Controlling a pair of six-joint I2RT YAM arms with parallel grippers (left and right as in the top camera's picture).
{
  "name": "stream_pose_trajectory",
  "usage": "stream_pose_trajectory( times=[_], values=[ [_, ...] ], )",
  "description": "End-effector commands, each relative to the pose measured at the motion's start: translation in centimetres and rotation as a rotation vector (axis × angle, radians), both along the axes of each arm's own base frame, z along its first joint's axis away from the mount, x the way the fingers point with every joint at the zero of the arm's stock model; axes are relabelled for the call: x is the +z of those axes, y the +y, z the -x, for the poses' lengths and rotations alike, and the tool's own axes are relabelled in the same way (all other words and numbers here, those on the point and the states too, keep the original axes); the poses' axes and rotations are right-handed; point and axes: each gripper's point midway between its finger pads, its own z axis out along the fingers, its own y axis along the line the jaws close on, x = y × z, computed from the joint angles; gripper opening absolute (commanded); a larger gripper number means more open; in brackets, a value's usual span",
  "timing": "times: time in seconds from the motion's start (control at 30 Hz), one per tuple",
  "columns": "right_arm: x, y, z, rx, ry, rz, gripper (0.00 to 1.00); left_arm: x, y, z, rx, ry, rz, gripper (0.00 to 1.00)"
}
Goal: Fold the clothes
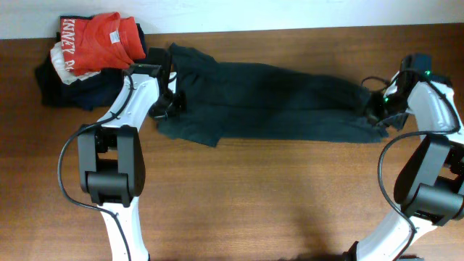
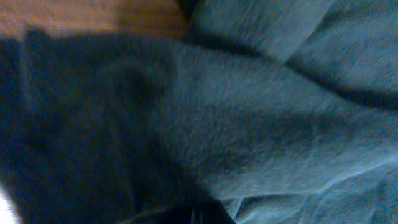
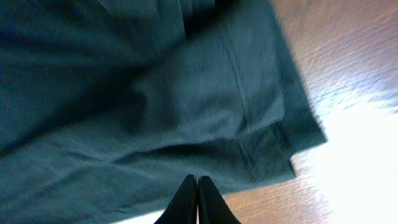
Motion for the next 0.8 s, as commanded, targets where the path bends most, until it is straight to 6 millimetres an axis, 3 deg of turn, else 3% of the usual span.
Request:
stream_pose_trajectory(
  times=[0.0, 0.1, 0.3, 0.4, 0.63, 0.77],
  values=[
    [-2.5, 0.9, 1.2, 0.001, 0.029, -0.028, 0.05, -0.3, 0.3, 0.1, -0.005, -0.022, -0.015, 0.01],
    [-3.7, 1.0, 1.7, 0.007, 0.03, -0.025, 0.05, -2.2, 2.3, 1.6, 0.009, 0.015, -0.122, 0.01],
    [-4.9, 1.2, 2.1, 0.083, 0.02, -0.009, 0.12, -3.4, 3.5, 3.6, 0.068, 0.085, -0.154, 0.01],
    [-5.3, 1.2, 2.5, 0.087, 0.029, -0.008, 0.04, -3.4, 4.2, 4.6, 0.109, 0.129, -0.157, 0.01],
    [-5.6, 1.5, 5.3, 0.078, 0.144, -0.01, 0.04, -3.0, 4.9, 9.0, 0.187, 0.308, -0.183, 0.01],
    [-4.8, 0.8, 8.7, -0.066, 0.292, 0.038, 0.04, -0.9, 5.2, 12.0, 0.187, 0.415, -0.204, 0.01]
  ],
)
